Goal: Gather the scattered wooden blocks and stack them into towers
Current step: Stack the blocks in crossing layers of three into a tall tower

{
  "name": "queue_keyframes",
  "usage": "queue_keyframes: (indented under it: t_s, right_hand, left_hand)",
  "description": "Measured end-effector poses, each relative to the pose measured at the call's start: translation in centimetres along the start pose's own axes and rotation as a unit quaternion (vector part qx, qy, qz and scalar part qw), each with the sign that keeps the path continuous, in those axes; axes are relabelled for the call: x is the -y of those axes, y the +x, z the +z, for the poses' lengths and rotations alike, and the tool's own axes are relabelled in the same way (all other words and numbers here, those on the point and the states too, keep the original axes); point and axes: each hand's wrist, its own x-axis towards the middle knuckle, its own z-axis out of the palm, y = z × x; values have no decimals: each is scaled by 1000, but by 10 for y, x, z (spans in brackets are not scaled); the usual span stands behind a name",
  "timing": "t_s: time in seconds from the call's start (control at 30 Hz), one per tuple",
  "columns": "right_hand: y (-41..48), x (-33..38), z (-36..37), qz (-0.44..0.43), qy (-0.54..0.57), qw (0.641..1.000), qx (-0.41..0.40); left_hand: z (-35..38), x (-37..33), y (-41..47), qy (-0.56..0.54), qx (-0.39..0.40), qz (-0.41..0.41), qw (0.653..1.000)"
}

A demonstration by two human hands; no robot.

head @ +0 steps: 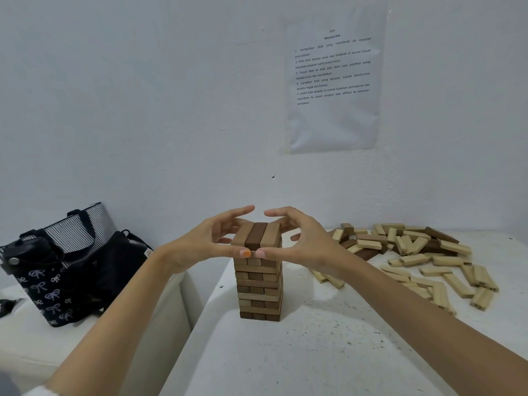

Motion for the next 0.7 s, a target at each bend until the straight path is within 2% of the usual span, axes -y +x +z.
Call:
queue_keyframes:
  t_s: [0.7]
  right_hand:
    - [-5, 0, 4, 17, 26, 999, -6]
  left_hand:
    - [9, 6, -1, -65, -20, 0, 998]
